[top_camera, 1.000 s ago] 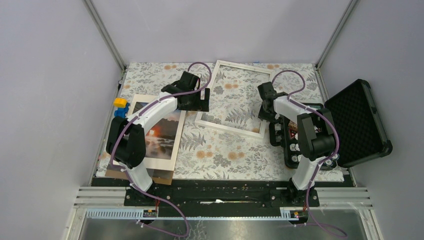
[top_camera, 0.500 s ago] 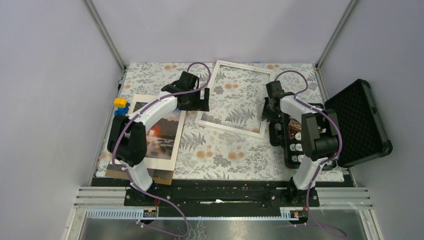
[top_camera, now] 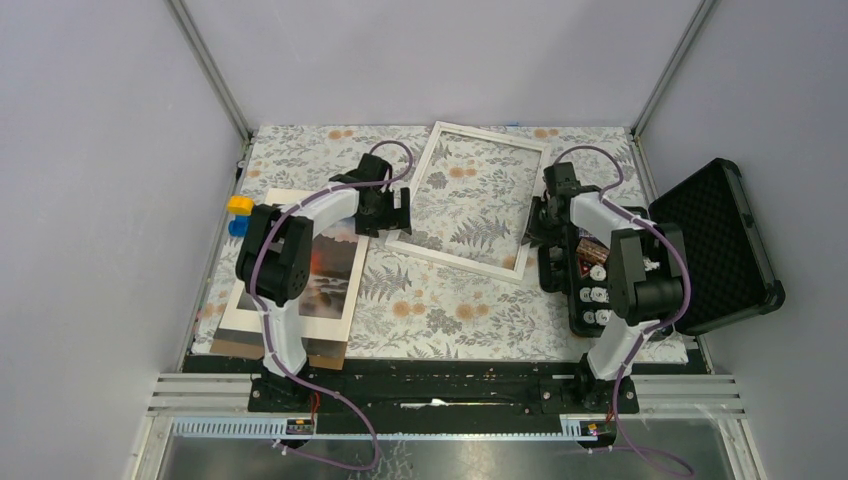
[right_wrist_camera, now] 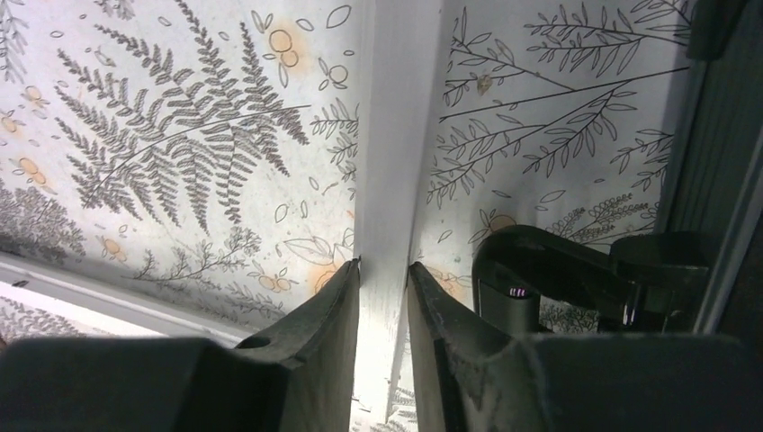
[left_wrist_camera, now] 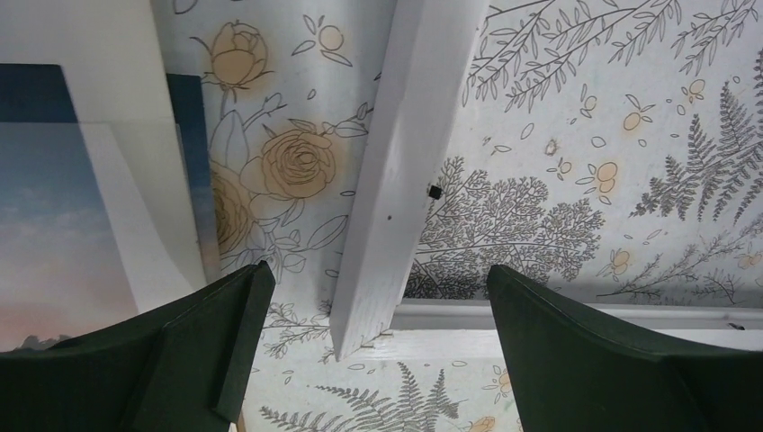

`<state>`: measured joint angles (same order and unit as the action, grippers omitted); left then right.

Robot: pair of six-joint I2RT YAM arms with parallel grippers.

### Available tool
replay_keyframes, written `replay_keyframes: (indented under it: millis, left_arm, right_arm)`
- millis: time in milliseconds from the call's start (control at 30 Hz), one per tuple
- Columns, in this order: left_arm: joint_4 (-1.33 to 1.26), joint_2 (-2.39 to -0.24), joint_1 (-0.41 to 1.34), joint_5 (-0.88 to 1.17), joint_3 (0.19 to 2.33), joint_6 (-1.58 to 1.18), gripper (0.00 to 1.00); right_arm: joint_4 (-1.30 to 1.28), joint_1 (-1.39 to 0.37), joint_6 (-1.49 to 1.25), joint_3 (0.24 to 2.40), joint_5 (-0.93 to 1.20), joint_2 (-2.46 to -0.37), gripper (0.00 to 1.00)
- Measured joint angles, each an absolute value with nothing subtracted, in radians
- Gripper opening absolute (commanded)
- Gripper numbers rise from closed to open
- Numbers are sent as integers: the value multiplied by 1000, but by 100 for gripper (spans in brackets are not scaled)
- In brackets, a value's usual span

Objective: Put the photo into the frame

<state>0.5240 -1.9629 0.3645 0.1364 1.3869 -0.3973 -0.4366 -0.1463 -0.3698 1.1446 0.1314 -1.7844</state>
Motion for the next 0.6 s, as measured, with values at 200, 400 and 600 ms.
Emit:
replay_keyframes:
  millis: [200,400,600]
  left_arm:
    - [501,-1974,368,169,1385,-404,99]
    - [498,-1982,368,191,1385,-424,99]
    - [461,-1983,367,252,1370,-456,99]
  right_arm:
    - [-490,-144,-368,1229,115,-1774,86]
    - [-492,-143,-367,1341,67,-1837,86]
    - [-495,-143,-368,1365,71,-1949,81]
